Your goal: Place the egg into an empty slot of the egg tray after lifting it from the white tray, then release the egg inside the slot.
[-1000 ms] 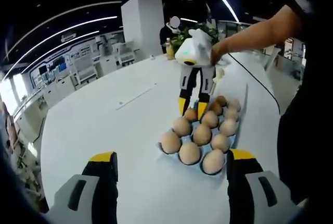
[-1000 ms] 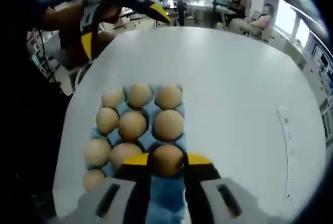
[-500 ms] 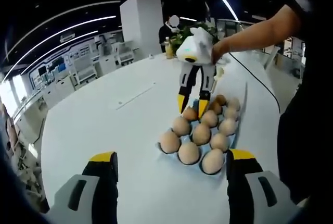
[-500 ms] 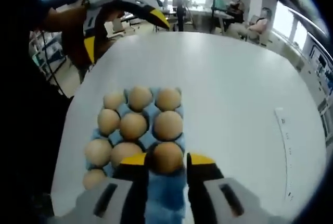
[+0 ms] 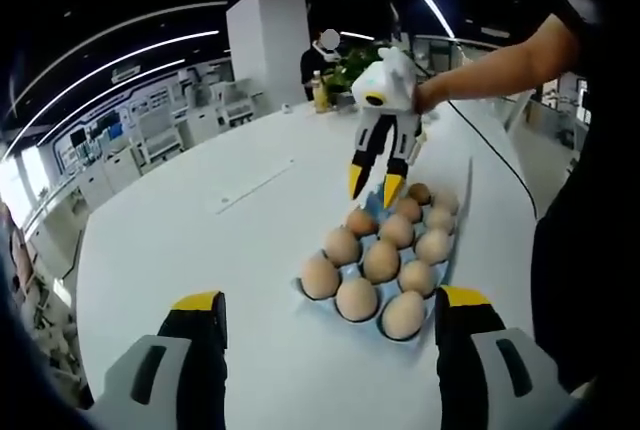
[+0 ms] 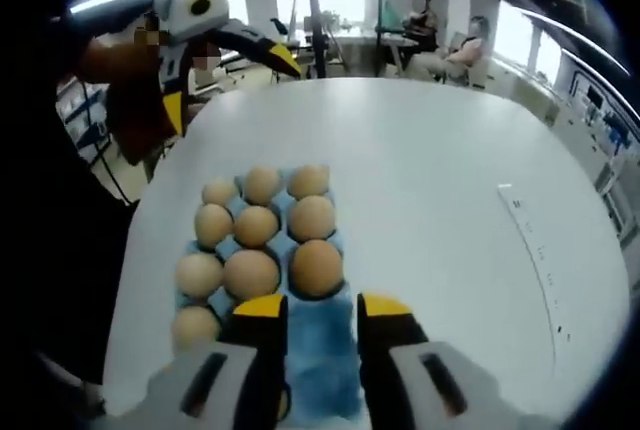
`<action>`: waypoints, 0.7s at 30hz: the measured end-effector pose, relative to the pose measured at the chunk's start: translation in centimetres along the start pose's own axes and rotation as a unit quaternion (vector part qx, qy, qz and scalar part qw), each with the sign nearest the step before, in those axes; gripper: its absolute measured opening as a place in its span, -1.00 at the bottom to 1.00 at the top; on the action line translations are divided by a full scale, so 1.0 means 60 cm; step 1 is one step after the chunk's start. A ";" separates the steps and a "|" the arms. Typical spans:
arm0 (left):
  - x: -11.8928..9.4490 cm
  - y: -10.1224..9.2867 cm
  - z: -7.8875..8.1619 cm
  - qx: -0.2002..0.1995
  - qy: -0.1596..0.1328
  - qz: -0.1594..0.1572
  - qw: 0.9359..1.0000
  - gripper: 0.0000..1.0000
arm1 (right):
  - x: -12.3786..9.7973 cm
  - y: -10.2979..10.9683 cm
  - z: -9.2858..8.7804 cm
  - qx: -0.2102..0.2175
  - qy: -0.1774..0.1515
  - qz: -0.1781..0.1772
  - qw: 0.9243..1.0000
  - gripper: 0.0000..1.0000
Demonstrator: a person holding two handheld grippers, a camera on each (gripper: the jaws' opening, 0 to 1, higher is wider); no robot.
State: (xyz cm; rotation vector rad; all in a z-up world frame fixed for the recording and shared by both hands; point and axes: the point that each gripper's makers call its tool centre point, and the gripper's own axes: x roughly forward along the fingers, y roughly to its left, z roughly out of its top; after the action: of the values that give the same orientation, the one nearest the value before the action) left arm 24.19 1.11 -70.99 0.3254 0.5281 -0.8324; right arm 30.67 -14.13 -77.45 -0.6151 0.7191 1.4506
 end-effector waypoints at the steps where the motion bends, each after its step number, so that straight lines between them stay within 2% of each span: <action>1: 0.001 0.000 0.000 0.001 0.000 0.000 1.000 0.74 | -0.003 -0.002 -0.004 0.003 -0.001 -0.004 1.000 -0.45; 6: 0.005 -0.004 0.003 0.002 -0.001 -0.003 1.000 0.74 | -0.020 -0.004 -0.026 0.018 0.001 -0.013 1.000 -0.46; 21: 0.013 -0.012 0.009 0.004 -0.005 -0.009 1.000 0.74 | -0.096 -0.016 -0.123 0.065 0.025 -0.058 0.996 -0.47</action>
State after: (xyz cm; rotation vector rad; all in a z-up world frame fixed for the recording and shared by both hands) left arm 24.29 -0.09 -71.02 0.3232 0.5194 -0.8530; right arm 31.24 -23.49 -77.98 -0.5853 0.7983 1.2750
